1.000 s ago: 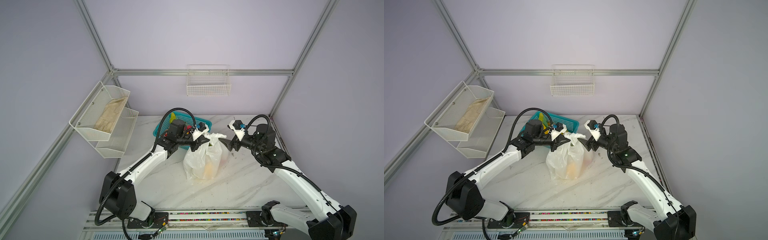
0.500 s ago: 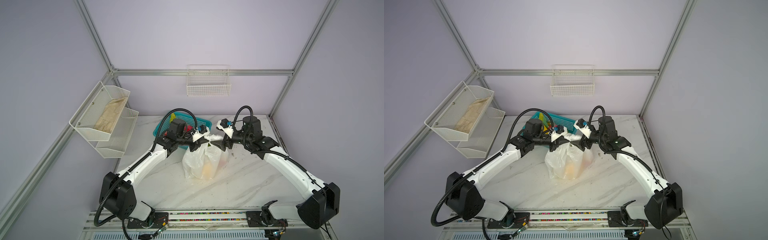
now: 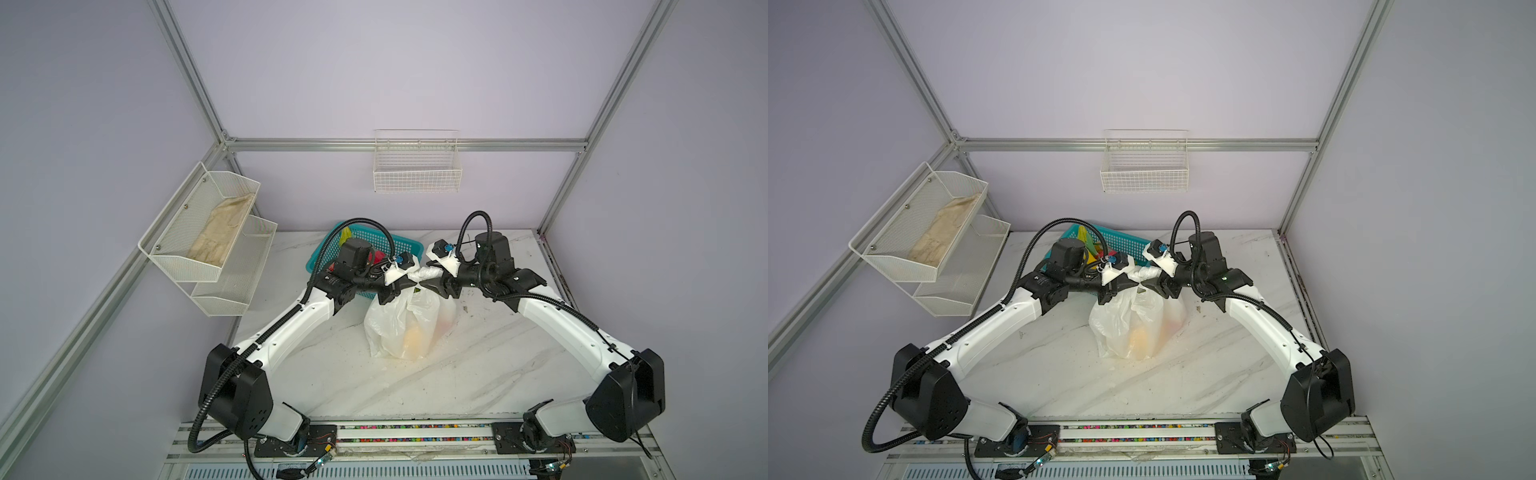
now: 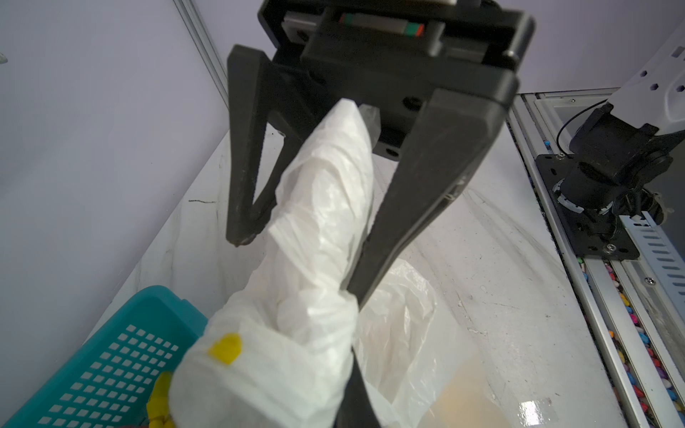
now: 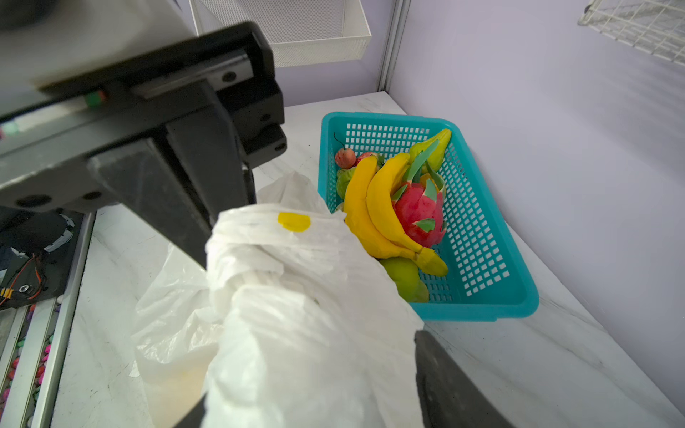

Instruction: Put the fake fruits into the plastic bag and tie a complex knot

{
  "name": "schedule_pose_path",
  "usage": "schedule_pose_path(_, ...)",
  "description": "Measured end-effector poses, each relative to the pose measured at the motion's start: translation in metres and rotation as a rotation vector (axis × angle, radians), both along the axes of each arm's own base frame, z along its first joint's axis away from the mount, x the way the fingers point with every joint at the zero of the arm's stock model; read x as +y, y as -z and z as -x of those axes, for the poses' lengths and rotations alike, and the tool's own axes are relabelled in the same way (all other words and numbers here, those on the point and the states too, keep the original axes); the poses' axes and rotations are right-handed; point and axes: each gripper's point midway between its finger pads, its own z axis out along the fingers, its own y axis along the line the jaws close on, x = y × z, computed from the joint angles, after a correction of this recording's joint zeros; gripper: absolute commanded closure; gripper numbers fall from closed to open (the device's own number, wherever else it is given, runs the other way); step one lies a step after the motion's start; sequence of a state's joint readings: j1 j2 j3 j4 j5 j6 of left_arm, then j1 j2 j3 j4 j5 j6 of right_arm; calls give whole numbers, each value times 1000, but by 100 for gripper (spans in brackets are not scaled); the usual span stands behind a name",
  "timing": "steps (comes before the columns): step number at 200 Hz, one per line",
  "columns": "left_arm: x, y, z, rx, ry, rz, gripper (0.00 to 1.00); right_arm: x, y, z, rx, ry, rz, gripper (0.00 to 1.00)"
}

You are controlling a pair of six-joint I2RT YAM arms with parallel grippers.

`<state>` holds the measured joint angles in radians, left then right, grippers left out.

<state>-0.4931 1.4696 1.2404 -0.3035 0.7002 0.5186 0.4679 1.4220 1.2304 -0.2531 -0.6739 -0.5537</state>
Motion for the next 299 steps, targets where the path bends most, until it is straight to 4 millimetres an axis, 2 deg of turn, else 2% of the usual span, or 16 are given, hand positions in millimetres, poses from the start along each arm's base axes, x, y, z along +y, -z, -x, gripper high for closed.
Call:
schedule_pose_path(32, 0, 0, 0, 0, -1, -1, 100, 2, -1, 2, 3, -14, -6, 63)
schedule_pose_path(57, 0, 0, -1, -1, -6, -2, 100, 4, -2, 5, 1, -32, -14, 85)
schedule_pose_path(81, 1, -2, -3, -5, -16, -4, 100, 6, 1, 7, 2, -45, -22, 100)
schedule_pose_path(108, 3, 0, -6, 13, -45, -9, 100, 7, 7, 9, 8, -52, -30, 100)
schedule_pose_path(113, 3, 0, -7, 18, -54, -10, 98, 7, 8, 10, 6, -52, -32, 100)
schedule_pose_path(124, 4, 1, -9, 29, -74, -10, 84, 7, 9, 10, 3, -48, -39, 100)
schedule_pose_path(144, 6, -3, -11, 37, -101, -1, 76, 4, 9, 16, 3, -40, -55, 100)
schedule_pose_path(178, 10, -17, -7, 16, -119, 19, 70, 2, -7, 23, -26, -39, -95, 100)
schedule_pose_path(200, 12, -15, -6, 33, -127, 12, 68, 2, -14, 24, -39, -36, -110, 100)
schedule_pose_path(218, 13, -12, -5, 47, -131, 3, 73, 1, -17, 25, -47, -31, -115, 100)
schedule_pose_path(247, 13, -10, -4, 60, -131, 1, 100, -1, -21, 24, -56, -16, -116, 100)
schedule_pose_path(279, 14, -12, -3, 93, -151, 16, 100, -4, -17, 19, -62, 27, -98, 100)
schedule_pose_path(299, 16, -25, 3, 98, -158, 55, 100, -6, -16, 16, -80, 61, -86, 100)
